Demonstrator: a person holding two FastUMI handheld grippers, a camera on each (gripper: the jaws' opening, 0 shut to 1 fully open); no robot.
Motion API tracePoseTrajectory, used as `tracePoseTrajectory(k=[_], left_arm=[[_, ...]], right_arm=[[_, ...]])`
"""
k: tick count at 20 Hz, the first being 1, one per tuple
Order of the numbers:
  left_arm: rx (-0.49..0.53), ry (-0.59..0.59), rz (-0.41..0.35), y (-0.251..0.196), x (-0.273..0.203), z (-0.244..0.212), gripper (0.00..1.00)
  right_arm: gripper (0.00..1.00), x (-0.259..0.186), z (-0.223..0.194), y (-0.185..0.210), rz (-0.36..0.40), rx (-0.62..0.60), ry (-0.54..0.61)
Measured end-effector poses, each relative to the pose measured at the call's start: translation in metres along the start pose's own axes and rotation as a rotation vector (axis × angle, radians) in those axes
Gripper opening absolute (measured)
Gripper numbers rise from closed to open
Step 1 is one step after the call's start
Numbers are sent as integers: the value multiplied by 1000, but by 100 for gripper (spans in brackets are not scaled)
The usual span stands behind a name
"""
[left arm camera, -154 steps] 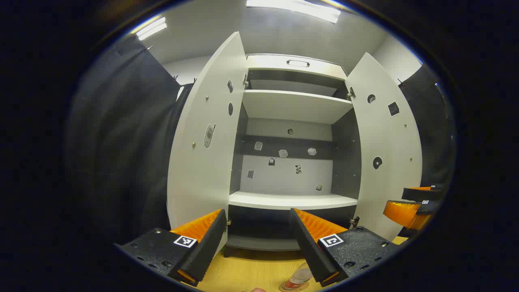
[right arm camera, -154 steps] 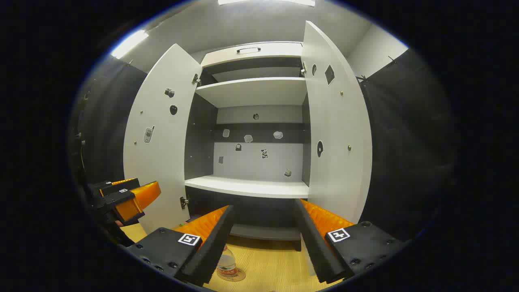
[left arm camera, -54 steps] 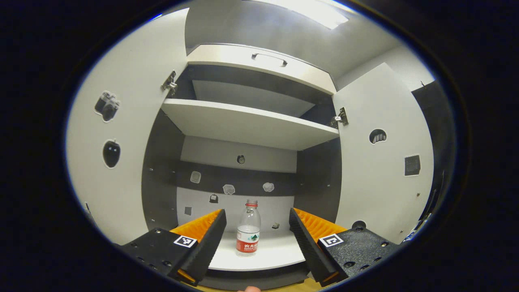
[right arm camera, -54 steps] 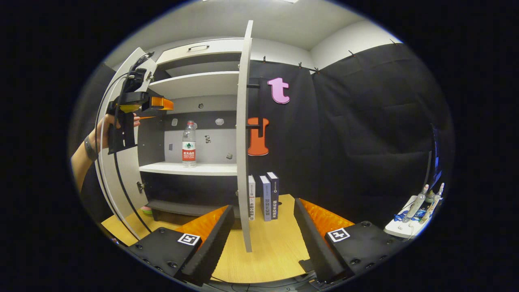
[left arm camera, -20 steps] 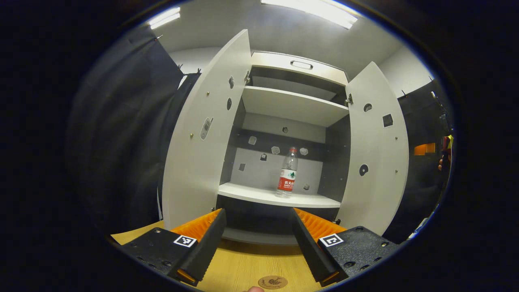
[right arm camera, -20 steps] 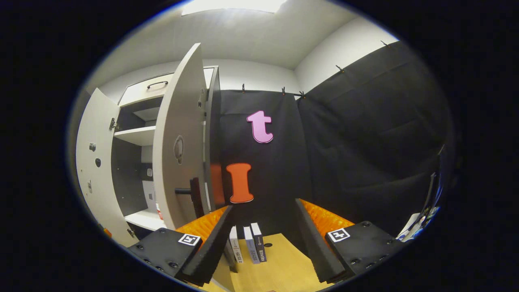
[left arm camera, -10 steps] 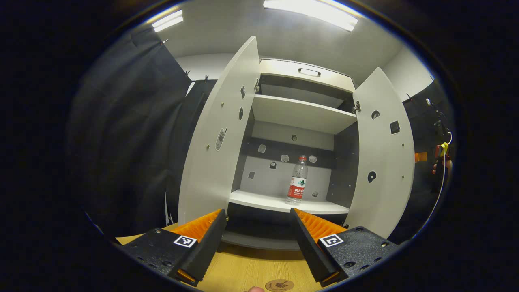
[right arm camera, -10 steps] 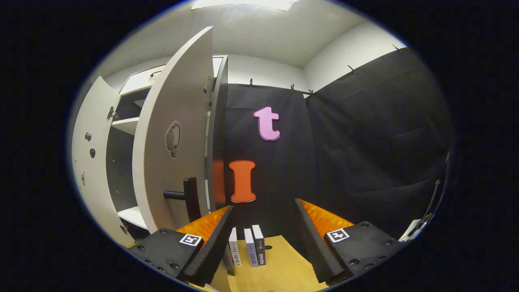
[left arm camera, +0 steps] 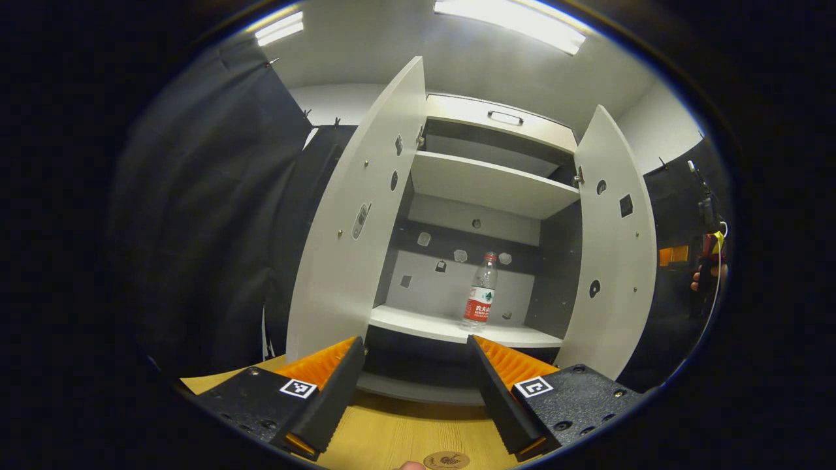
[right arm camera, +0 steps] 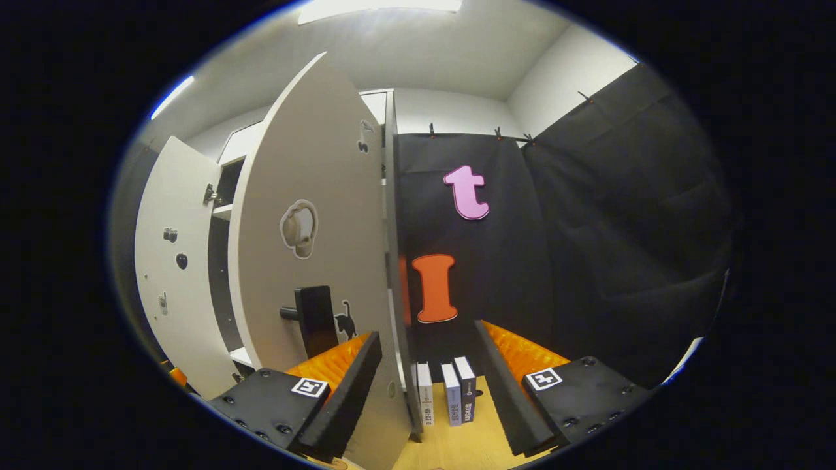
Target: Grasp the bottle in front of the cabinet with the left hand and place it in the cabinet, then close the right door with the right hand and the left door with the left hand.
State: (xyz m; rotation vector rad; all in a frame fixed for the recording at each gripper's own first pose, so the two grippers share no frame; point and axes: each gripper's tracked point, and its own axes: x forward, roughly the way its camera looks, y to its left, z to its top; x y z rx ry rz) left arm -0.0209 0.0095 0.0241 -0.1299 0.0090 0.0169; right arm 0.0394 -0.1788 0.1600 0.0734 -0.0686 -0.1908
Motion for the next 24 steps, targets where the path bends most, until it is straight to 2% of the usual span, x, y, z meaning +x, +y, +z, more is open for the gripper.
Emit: tracePoseTrajectory(k=[5, 11, 16, 24], left_arm=[[20, 3, 41, 18, -2, 2, 95], [42, -10, 88, 44, -8, 11, 95], [34, -20, 130, 64, -11, 19, 95], [33, -69, 267, 128, -12, 51, 95]], right_arm=[[94, 7, -3, 43, 47, -33, -4], [94, 27, -14, 93, 126, 5, 13], [94, 35, -28, 117, 162, 8, 39], [95, 14, -48, 101, 131, -11, 50]])
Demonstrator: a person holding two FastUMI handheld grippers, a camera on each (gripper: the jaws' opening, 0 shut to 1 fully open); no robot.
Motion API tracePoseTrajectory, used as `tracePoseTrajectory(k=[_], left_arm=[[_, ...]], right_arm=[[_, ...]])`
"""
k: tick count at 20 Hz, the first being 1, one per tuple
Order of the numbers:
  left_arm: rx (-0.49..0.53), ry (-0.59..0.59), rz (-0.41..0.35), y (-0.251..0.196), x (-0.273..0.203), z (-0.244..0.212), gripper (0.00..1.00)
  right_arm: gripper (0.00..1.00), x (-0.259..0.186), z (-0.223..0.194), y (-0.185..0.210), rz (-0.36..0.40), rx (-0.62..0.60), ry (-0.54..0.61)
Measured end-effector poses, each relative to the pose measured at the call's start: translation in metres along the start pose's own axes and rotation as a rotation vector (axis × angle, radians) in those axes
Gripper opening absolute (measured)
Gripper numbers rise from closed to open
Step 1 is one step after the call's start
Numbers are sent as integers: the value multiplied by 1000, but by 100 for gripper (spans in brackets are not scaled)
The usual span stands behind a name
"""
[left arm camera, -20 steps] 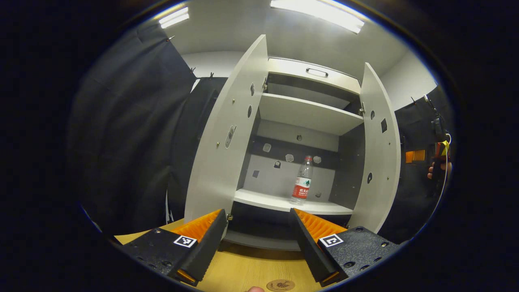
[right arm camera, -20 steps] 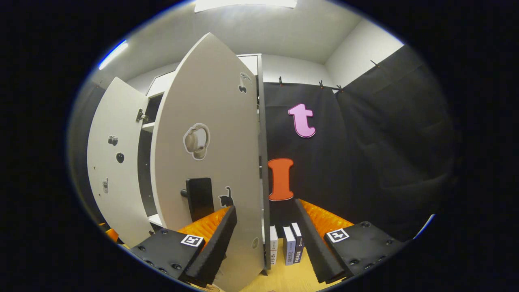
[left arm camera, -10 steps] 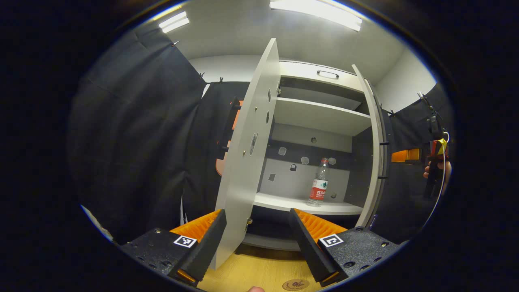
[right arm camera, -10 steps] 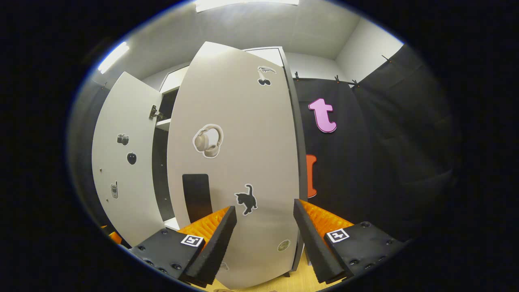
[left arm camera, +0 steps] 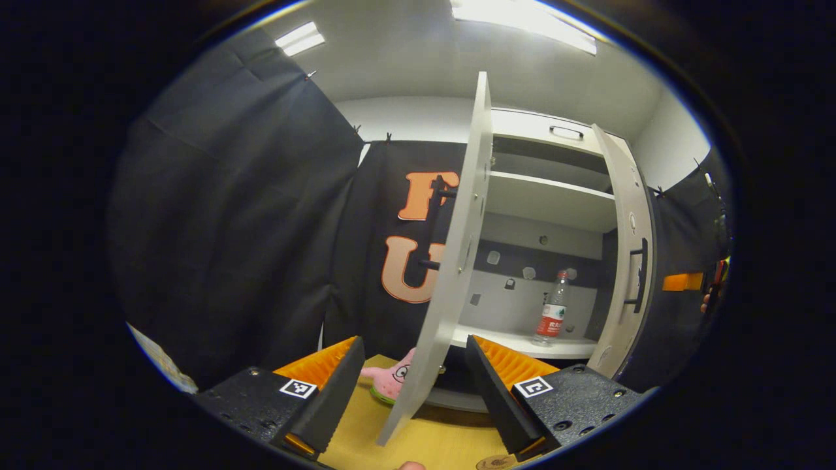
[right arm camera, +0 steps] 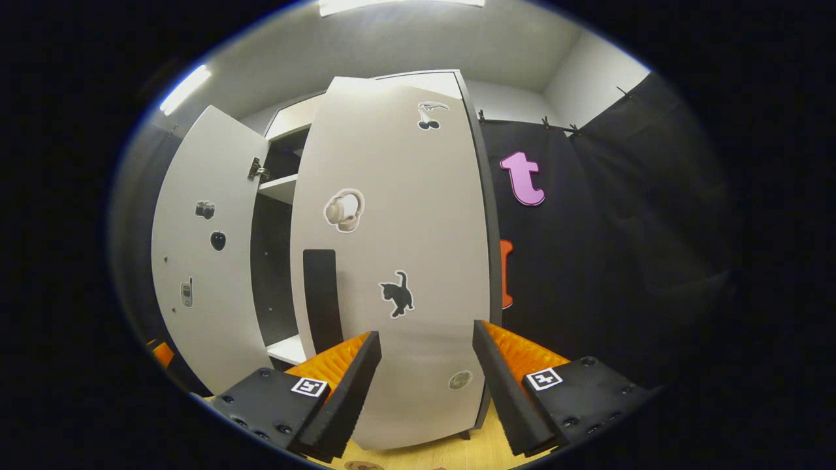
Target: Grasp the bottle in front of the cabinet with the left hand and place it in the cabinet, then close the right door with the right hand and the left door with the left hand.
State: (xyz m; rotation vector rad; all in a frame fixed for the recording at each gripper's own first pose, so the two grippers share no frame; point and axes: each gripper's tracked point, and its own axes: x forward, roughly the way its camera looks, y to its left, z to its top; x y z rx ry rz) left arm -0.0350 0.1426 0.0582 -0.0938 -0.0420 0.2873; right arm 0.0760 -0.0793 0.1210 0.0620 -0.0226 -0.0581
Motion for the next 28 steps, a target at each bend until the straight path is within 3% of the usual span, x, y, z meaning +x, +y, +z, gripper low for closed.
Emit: tracePoseTrajectory(k=[6, 12, 16, 21, 23, 27, 28], left_arm=[[22, -25, 94, 44, 31, 24, 94], [-23, -49, 72, 54, 86, 52, 94], [24, -53, 73, 56, 108, 59, 94], [95, -54, 57, 47, 112, 55, 94], [84, -53, 47, 43, 111, 55, 89], [65, -26, -7, 27, 109, 50, 92], [59, -19, -27, 21, 107, 50, 87]], right_arm=[[94, -26, -25, -14, -31, 4, 30], [94, -49, -60, -14, -22, 21, 74], [94, -59, -74, -26, -52, 44, 94], [94, -69, -80, -44, -99, 56, 102], [95, -73, -80, -50, -105, 52, 98], [94, -76, -78, -57, -107, 47, 90], [94, -77, -78, -57, -102, 51, 90]])
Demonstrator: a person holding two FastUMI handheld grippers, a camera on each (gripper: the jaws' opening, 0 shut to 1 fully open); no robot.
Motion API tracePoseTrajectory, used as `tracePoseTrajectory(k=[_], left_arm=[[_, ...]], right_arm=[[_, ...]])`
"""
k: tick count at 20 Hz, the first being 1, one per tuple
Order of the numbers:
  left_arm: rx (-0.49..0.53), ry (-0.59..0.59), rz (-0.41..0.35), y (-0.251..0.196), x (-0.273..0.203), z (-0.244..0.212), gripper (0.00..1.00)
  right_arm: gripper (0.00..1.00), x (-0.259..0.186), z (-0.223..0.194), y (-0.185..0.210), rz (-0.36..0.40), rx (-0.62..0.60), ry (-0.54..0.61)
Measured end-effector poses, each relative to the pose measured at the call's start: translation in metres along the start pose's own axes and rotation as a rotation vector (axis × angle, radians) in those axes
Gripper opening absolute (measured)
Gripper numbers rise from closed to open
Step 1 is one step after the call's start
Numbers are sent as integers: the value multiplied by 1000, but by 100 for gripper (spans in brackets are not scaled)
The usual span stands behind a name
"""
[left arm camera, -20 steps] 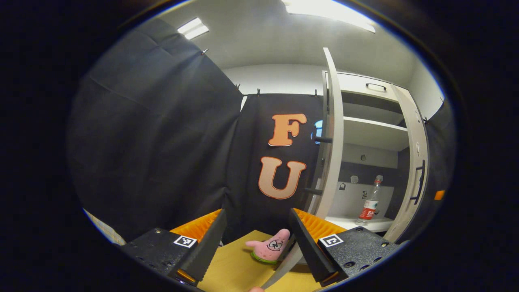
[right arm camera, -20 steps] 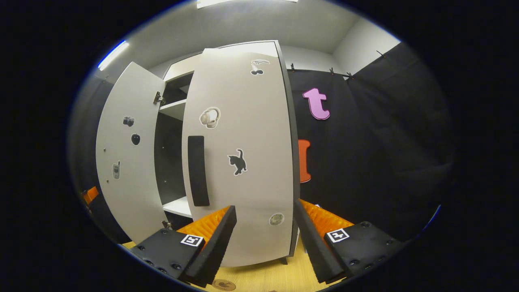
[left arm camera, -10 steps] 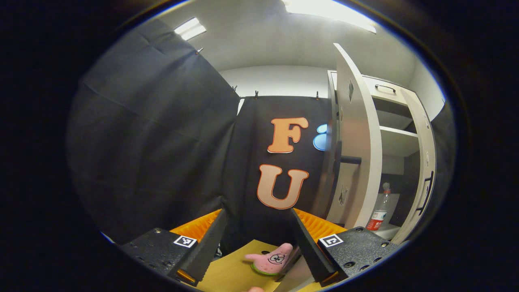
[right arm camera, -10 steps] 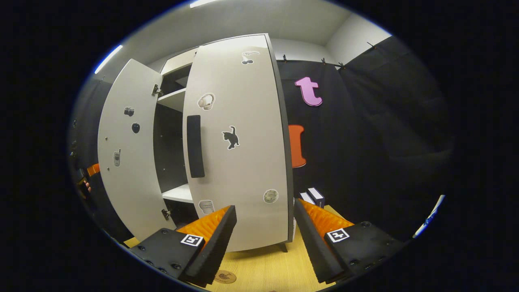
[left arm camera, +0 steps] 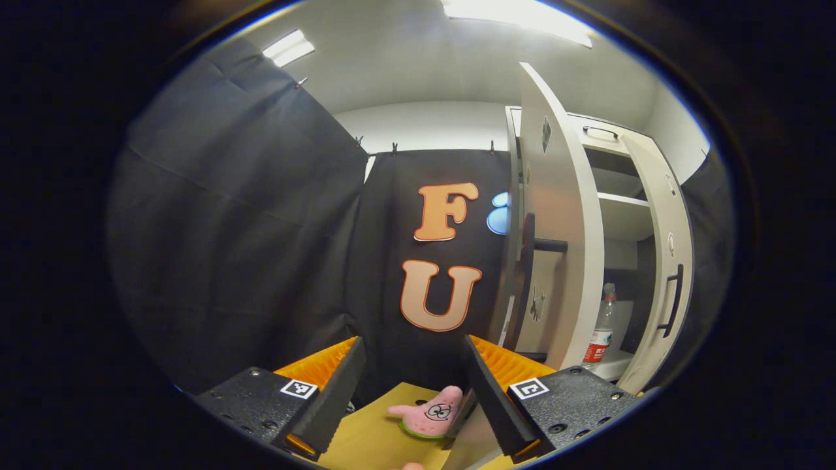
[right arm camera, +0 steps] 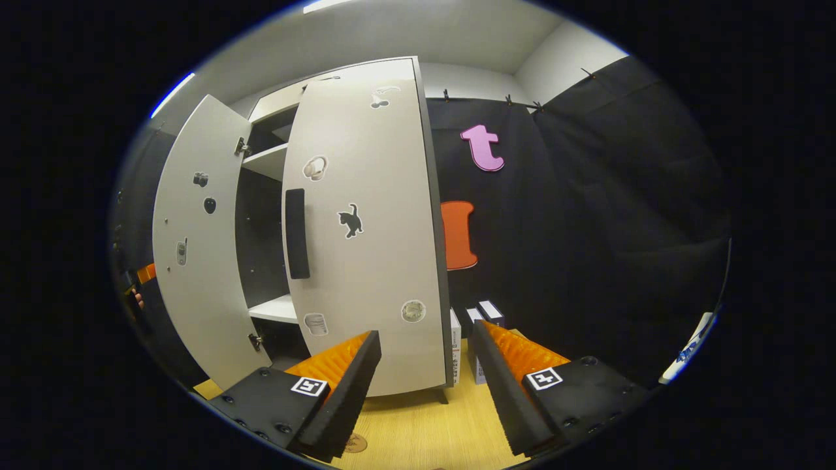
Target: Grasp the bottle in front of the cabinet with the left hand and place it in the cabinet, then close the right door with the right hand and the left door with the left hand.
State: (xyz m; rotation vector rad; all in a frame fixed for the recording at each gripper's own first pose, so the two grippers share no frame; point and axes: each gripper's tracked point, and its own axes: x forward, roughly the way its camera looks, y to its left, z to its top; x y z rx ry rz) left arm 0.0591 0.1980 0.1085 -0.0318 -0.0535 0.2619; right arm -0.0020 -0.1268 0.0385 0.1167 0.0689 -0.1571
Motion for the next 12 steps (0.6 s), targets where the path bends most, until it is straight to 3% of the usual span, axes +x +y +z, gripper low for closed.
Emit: tracePoseTrajectory(k=[6, 8, 10, 11, 12], left_arm=[[25, 19, -149, -70, -13, -5, 92], [13, 26, -202, -98, -14, -11, 87], [-11, 39, -248, -122, -12, -17, 92], [-24, 45, -271, -133, -12, -19, 88], [-40, 54, -299, -146, -11, -22, 92]], right_arm=[[95, -3, 2, -9, -1, -10, -6], [95, -1, -1, -4, -10, -13, -5], [95, -7, 4, -13, -31, -13, -15], [95, -10, 6, -17, -43, -12, -18], [94, -15, 6, -23, -56, -10, -19]])
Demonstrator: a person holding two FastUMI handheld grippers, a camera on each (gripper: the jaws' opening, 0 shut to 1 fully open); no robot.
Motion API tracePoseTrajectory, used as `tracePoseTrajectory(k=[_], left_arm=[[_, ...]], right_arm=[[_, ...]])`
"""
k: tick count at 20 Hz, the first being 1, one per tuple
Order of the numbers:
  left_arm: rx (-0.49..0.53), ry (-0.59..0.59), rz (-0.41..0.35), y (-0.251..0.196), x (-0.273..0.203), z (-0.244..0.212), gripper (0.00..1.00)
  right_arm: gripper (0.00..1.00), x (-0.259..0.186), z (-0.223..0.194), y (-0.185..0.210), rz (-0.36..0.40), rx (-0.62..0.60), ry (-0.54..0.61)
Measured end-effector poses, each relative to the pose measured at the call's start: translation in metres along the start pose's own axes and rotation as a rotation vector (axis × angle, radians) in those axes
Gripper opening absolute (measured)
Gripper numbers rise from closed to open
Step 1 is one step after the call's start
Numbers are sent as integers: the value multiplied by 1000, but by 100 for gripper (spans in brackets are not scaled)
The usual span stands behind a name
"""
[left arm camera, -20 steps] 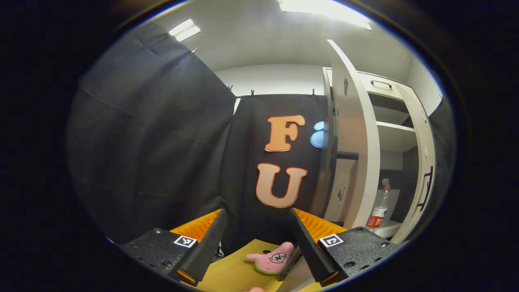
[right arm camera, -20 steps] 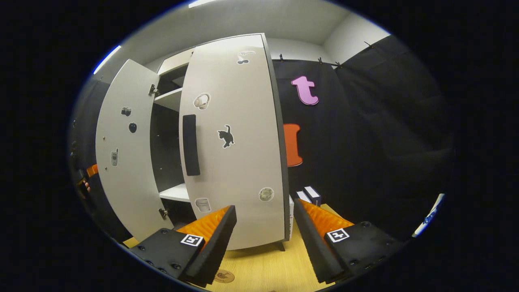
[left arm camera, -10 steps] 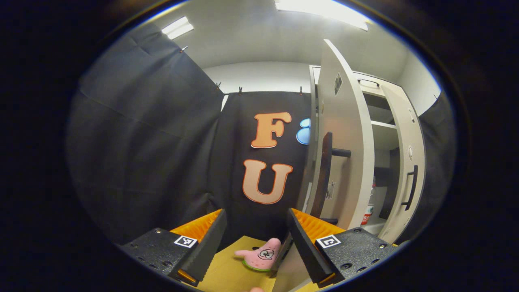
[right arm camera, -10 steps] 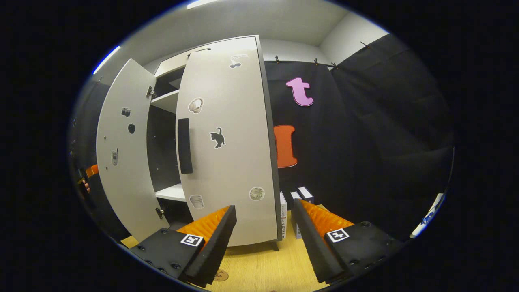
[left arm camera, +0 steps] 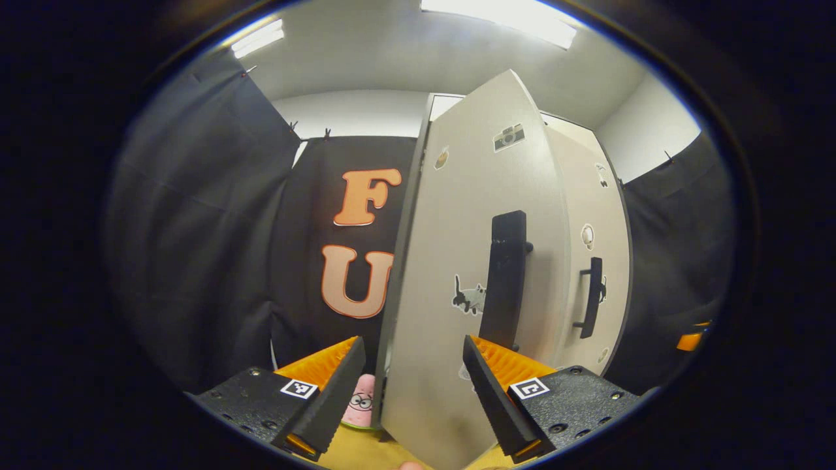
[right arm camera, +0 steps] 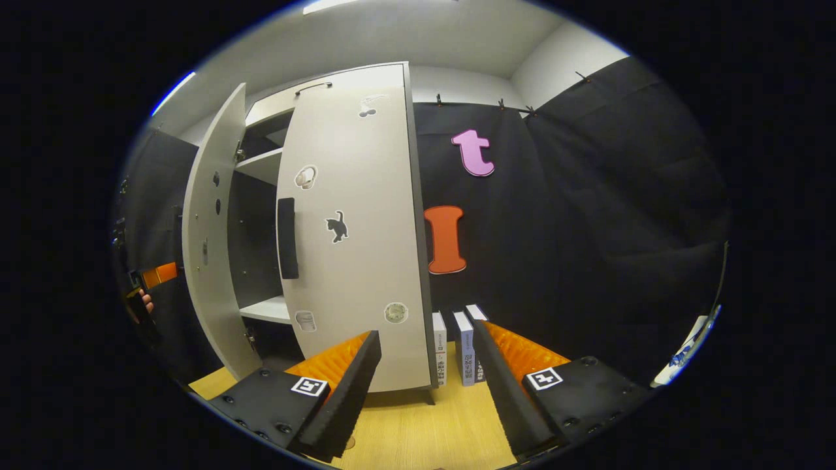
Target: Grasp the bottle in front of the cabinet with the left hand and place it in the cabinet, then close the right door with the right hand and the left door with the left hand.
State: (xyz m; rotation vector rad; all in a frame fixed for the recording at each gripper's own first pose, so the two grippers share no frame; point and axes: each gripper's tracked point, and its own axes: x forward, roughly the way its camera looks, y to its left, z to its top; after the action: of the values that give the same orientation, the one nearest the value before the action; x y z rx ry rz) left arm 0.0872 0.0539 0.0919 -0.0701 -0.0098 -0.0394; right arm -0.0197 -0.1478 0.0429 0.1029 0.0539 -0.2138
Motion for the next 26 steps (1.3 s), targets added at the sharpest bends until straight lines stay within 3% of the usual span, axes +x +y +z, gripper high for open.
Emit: tracePoseTrajectory(k=[1, 3, 7, 8, 10, 12, 13, 19, 20, 26], left_arm=[[-25, 6, -41, -15, 5, -2, 89], [-63, 5, -105, -41, 11, -2, 94], [-35, -3, -154, -75, 28, -3, 91], [-25, -6, -160, -82, 33, -5, 94], [5, -29, -152, -86, 42, -1, 91], [35, -43, -140, -90, 52, -3, 97], [39, -41, -140, -93, 59, -6, 94], [22, -24, -131, -107, 92, -19, 97], [18, -23, -129, -108, 96, -20, 94], [-24, -20, -115, -104, 88, -15, 94]], right_arm=[[95, -3, 0, -5, -13, 2, -1], [94, -7, 0, -15, -39, 9, -2], [94, -18, 0, -29, -81, 7, 0], [94, -20, 0, -33, -90, 6, 0], [94, -24, 1, -39, -110, 5, -5], [94, -28, 2, -46, -127, 10, -6], [94, -30, 1, -50, -135, 14, -4], [94, -38, 3, -66, -172, 15, -7], [94, -39, 5, -68, -175, 17, -7], [94, -41, 8, -58, -144, 20, -15]])
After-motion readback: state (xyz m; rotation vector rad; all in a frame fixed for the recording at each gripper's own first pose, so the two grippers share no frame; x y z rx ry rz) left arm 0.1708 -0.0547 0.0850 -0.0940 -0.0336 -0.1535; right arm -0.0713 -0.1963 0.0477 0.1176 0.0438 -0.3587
